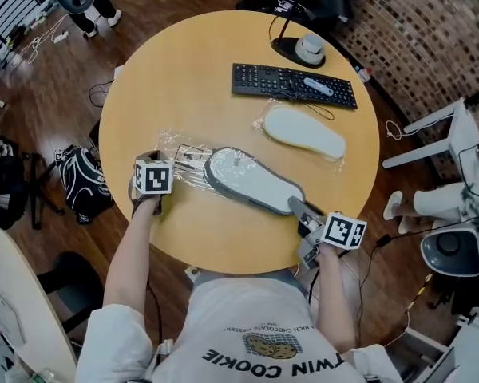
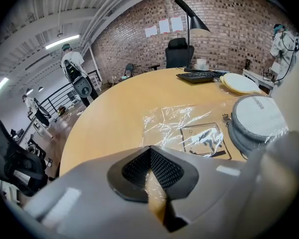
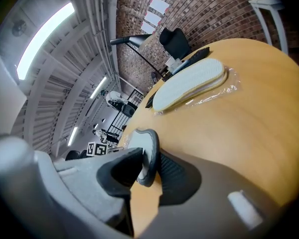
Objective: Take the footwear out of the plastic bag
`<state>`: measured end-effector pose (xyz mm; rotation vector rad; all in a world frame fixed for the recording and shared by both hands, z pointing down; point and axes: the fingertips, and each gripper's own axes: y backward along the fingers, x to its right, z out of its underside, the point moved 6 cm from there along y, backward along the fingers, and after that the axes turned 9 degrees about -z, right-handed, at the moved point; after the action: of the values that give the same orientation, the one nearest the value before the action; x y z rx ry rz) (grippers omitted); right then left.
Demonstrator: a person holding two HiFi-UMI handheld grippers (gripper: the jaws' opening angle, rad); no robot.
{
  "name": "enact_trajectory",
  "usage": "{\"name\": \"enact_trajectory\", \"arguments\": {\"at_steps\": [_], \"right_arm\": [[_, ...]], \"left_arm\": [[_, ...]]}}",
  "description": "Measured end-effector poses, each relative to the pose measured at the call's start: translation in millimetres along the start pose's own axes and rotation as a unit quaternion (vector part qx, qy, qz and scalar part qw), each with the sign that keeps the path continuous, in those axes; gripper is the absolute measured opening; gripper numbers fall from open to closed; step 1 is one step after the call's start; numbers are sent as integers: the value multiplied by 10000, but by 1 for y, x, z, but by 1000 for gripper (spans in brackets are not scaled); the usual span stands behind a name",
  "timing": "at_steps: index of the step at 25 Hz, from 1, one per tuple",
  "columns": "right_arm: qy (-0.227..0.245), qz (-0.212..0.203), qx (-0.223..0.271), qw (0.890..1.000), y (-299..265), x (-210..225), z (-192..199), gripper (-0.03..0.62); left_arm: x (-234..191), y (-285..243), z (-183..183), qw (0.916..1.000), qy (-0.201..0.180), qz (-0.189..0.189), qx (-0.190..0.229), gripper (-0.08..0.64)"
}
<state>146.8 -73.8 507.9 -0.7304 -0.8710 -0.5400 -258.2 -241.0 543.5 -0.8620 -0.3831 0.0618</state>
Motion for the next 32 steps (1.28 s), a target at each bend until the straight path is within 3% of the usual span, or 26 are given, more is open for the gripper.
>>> {"name": "enact_trajectory", "arguments": {"at_steps": [15,18,22,32], "right_arm": [[39,258,361,9990,43,8,-14,91],[-42,68,582,9983,51,8,-13,91],[-54,185,847,9962,76,9,-12,86],[215,-90,1184,9927,123,-6,-25,69]], "left_arm": [[0,-3,-3,10000,-23,5,47,5],[1,-1,-3,10000,-20,-6,40,5],[2,0,-1,10000,-39,-29,50,5],[4,1,0,9999,-80,-9,62,5]]}}
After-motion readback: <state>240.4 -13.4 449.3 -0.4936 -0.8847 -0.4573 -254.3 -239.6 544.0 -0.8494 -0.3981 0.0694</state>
